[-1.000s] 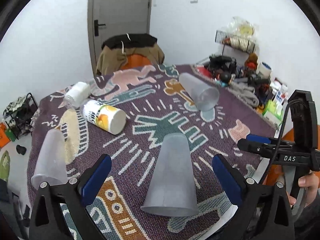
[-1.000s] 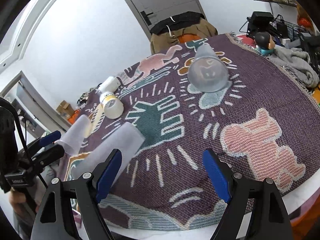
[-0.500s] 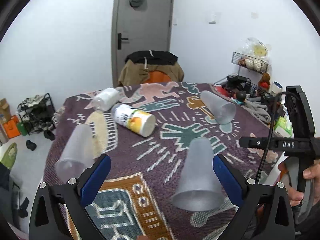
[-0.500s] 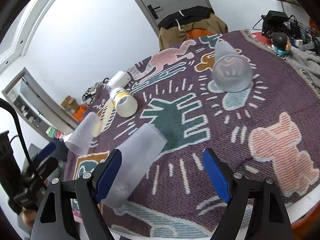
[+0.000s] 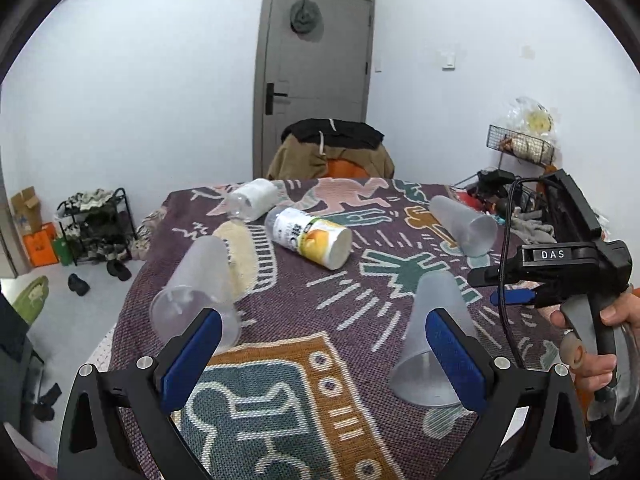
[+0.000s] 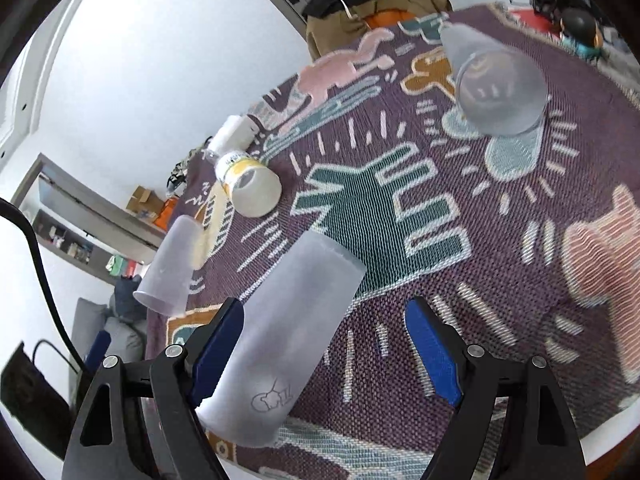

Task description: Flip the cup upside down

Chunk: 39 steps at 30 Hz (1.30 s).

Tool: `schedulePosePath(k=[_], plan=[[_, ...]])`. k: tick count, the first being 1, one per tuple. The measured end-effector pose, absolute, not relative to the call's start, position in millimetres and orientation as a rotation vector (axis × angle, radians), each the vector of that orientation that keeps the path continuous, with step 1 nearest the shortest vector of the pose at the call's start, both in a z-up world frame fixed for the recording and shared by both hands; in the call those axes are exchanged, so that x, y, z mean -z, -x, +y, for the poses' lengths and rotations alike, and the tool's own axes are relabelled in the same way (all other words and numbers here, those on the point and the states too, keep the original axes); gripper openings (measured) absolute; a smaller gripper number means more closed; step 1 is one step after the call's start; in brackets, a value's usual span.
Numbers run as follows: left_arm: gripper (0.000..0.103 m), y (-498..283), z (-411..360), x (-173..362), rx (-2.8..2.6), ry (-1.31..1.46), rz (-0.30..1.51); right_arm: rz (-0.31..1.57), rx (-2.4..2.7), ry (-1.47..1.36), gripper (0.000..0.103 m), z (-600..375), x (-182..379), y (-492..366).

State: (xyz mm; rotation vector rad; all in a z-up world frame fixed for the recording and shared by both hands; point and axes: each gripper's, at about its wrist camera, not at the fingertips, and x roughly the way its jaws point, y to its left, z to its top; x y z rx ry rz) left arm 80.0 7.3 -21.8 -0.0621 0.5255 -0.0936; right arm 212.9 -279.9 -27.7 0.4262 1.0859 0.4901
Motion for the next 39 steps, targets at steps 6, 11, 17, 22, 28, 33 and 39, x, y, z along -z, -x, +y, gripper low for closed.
schedulePosePath(k=[6, 11, 17, 22, 28, 33, 39], plan=[[0.102, -78, 27, 31, 0.066, 0.115, 0.525, 1.152, -0.485, -0.480, 0.083, -273, 46, -228], [0.102, -74, 42, 37, 0.034, 0.135, 0.524, 1.192, -0.496, -0.542, 0.083, -267, 58, -240], [0.102, -72, 58, 47, 0.015, 0.161, 0.537, 1.246, -0.498, -0.633, 0.083, -260, 72, -255], [0.102, -72, 66, 53, 0.013, 0.183, 0.548, 1.261, -0.482, -0.700, 0.083, -258, 74, -266], [0.102, -71, 66, 54, 0.020, 0.190, 0.548, 1.277, -0.446, -0.672, 0.065, -255, 75, -271], [0.102, -71, 63, 54, 0.022, 0.184, 0.552, 1.245, -0.467, -0.693, 0.064, -263, 77, -266], [0.102, -69, 66, 51, 0.016, 0.192, 0.544, 1.148, -0.509, -0.637, 0.063, -273, 52, -251]])
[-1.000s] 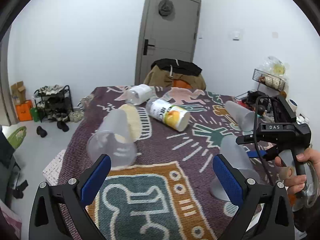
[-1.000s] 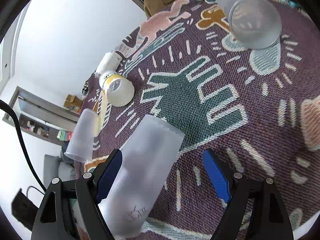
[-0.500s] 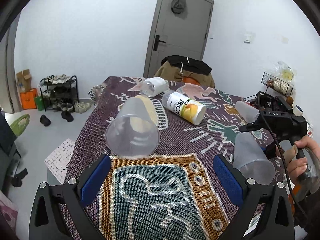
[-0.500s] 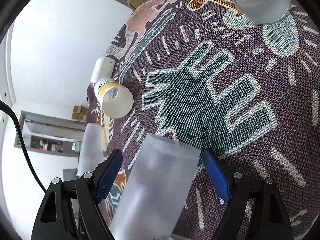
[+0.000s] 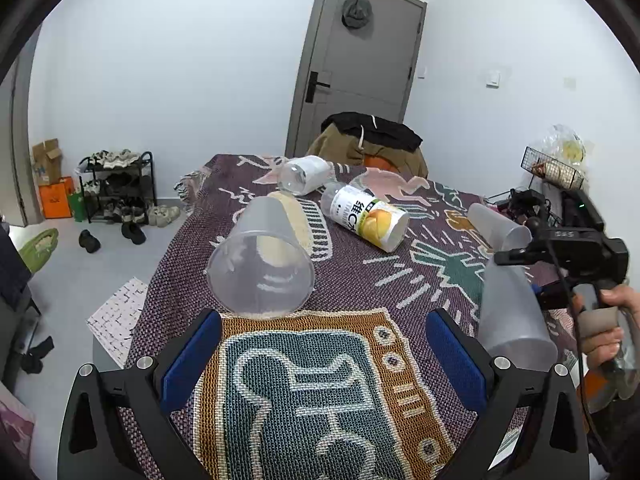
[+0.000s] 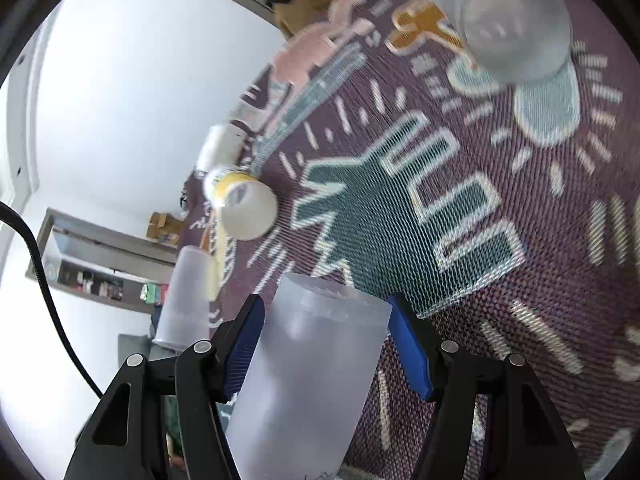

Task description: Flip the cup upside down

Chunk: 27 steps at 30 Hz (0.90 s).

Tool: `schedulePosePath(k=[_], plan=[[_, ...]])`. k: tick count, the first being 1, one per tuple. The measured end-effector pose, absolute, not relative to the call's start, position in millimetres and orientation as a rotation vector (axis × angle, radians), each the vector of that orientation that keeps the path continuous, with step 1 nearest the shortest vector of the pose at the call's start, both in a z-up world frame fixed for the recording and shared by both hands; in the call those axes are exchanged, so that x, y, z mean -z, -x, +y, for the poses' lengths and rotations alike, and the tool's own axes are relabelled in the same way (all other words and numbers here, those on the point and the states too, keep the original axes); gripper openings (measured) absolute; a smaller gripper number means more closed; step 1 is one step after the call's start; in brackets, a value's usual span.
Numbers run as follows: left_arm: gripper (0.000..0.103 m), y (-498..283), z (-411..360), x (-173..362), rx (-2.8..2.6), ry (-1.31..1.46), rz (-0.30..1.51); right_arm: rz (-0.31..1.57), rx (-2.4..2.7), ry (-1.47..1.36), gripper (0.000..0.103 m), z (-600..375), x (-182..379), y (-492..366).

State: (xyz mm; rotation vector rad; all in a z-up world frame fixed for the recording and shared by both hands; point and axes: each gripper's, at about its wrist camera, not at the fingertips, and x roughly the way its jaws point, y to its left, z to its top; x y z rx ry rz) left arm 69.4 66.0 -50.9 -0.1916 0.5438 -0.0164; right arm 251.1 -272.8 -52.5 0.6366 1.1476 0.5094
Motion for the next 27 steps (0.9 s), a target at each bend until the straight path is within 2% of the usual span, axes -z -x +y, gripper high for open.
schedulePosePath(k=[8, 17, 27], plan=[[0.102, -68, 67, 45, 0.013, 0.200, 0.535, 0.897, -0.504, -0.463, 0.061, -281, -11, -222], [0.102, -67, 60, 43, 0.016, 0.177, 0.529, 0.572, -0.417, -0.124, 0.060, -260, -74, -178], [0.102, -65, 67, 47, 0.010, 0.198, 0.526, 0.475, -0.376, 0.079, 0.060, -233, -77, -170]])
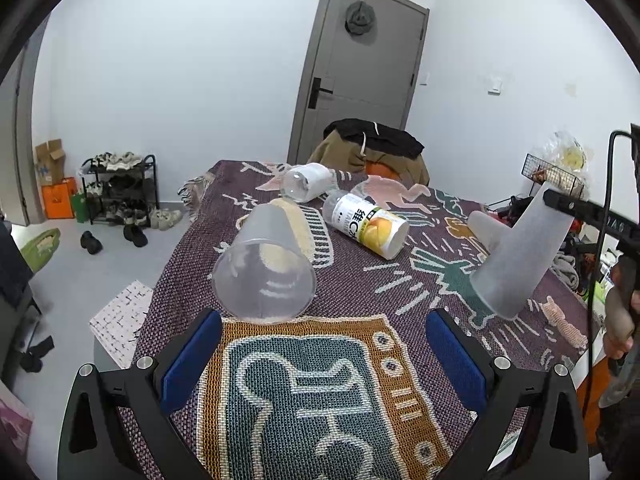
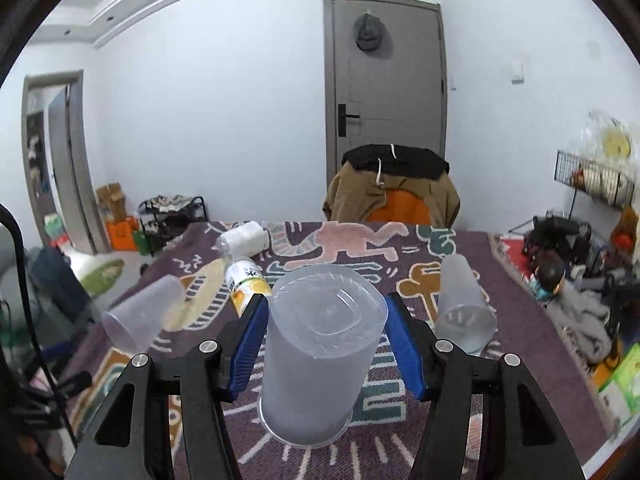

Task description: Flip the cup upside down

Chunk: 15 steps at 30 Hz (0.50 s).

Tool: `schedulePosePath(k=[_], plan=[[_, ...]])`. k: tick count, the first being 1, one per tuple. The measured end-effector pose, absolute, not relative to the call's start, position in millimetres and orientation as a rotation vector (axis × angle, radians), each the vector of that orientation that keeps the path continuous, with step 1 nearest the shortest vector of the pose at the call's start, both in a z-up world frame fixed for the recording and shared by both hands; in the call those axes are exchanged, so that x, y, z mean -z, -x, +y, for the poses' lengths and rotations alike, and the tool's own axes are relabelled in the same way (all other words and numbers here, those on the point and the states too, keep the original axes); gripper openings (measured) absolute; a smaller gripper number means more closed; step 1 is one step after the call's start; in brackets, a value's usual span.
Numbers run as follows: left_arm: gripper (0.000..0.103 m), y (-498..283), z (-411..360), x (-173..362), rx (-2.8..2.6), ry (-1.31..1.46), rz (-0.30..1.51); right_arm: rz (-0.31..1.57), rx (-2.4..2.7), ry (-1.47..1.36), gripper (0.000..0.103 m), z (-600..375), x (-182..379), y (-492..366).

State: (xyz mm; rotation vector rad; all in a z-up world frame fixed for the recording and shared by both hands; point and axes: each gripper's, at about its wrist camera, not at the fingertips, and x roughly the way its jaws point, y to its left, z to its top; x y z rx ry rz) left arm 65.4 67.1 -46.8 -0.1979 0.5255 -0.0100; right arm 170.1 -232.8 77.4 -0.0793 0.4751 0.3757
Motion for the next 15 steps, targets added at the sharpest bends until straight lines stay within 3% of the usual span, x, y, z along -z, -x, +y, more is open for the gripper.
schedulePosePath(k=[13, 15], plan=[[0.102, -67, 66, 53, 0.005, 0.185, 0.526, 0.535, -0.371, 0.170, 0.060, -208, -48, -177], [0.102, -67, 64, 53, 0.009, 0.183, 0.524, 0.548, -0.385, 0.159, 0.073, -210, -49, -177]])
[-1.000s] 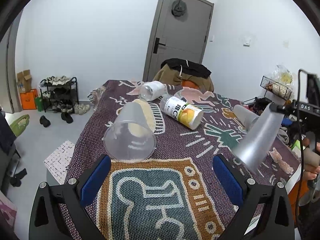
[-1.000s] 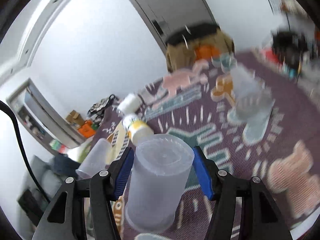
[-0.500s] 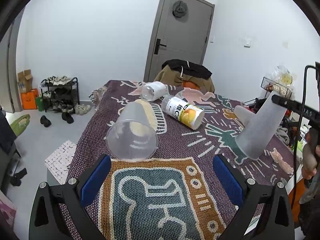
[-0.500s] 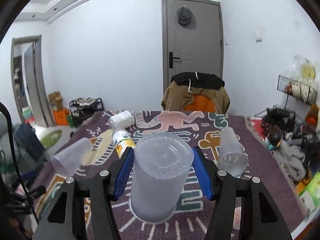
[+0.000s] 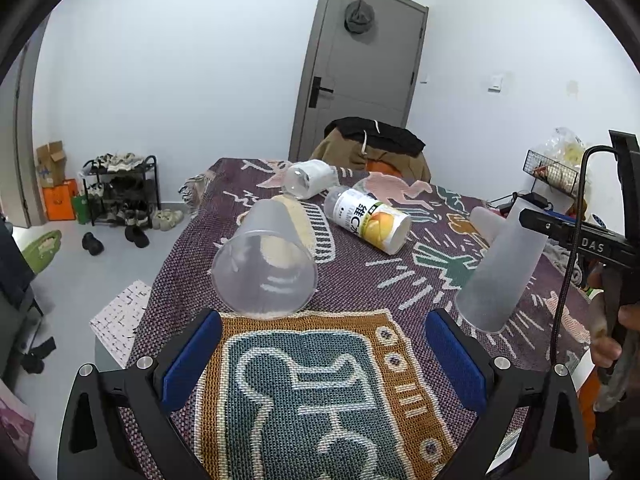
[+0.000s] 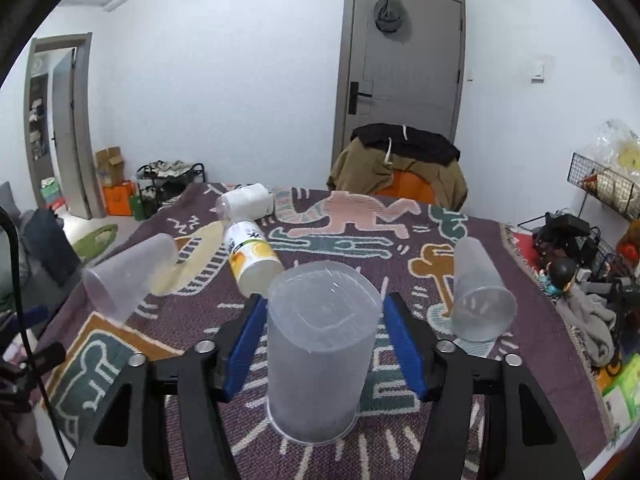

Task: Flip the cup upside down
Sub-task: 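Open the right gripper and withdraw it from the standing cup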

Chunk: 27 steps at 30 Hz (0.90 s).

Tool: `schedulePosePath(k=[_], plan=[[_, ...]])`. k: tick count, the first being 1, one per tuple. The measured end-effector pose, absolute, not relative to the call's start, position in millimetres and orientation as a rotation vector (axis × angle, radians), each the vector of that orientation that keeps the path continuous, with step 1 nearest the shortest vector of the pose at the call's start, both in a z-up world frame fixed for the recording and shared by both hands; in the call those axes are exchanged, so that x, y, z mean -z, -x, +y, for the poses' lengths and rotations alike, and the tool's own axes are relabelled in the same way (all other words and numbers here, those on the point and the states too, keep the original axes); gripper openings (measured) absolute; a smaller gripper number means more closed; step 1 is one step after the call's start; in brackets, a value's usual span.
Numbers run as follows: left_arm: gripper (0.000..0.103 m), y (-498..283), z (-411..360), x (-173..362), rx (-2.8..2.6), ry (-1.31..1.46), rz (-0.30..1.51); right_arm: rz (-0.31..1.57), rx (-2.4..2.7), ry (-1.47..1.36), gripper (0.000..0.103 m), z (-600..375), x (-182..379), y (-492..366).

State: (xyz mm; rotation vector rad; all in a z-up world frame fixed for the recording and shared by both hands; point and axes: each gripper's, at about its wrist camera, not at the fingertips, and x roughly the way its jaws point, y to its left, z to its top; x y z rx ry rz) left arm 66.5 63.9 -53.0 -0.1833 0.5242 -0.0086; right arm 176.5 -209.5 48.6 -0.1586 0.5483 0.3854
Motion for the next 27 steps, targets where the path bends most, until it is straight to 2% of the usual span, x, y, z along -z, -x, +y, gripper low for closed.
schedulePosePath(k=[3, 10, 14, 27], plan=[[0.102, -66, 62, 51, 0.016, 0.181, 0.520, 0.544, -0.392, 0.137, 0.084, -213, -52, -174], [0.102, -65, 54, 44, 0.038, 0.197, 0.505, 0.545, -0.440, 0.094, 0.085, -227, -65, -166], [0.102, -64, 45, 40, 0.065, 0.196, 0.498, 0.532, -0.468, 0.091, 0.101, -237, -74, -156], [0.103, -54, 20, 20, 0.119, 0.171, 0.458, 0.490, -0.455, 0.119, 0.101, -273, -92, -125]])
